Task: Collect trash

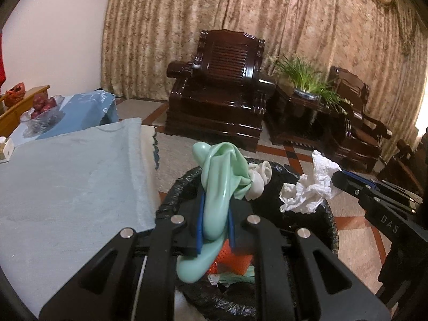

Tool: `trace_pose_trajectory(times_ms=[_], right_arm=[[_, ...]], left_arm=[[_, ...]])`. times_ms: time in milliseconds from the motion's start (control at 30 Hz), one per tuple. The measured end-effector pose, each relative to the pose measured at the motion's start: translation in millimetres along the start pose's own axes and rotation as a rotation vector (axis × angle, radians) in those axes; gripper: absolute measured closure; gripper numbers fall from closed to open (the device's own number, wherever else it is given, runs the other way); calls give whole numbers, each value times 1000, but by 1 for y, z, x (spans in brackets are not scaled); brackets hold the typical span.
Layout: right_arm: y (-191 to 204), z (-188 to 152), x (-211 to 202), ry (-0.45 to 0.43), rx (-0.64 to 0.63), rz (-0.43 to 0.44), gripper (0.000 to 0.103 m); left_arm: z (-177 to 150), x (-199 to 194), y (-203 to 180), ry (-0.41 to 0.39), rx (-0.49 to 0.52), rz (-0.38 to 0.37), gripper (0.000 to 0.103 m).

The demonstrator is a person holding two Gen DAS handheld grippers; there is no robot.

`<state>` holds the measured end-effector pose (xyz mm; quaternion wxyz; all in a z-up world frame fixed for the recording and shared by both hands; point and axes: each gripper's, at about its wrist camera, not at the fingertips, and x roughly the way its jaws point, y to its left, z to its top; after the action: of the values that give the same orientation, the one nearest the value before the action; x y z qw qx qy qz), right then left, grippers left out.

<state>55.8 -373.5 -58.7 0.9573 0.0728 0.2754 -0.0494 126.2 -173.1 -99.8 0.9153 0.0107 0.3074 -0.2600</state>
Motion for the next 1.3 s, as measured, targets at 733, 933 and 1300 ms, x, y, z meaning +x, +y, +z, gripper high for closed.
trace_pose_trajectory(times_ms=[733,933,1300], right_arm=[[-41,-25,23,85,50,-59,43],[-35,-18,10,49,40,-63,6],[-23,2,-17,1,29,-27,6]], left_arm=[[-9,41,4,79,-31,-28,45],[5,21,7,13,-48,-16,13],[18,-32,24,-62,-33,42,11]])
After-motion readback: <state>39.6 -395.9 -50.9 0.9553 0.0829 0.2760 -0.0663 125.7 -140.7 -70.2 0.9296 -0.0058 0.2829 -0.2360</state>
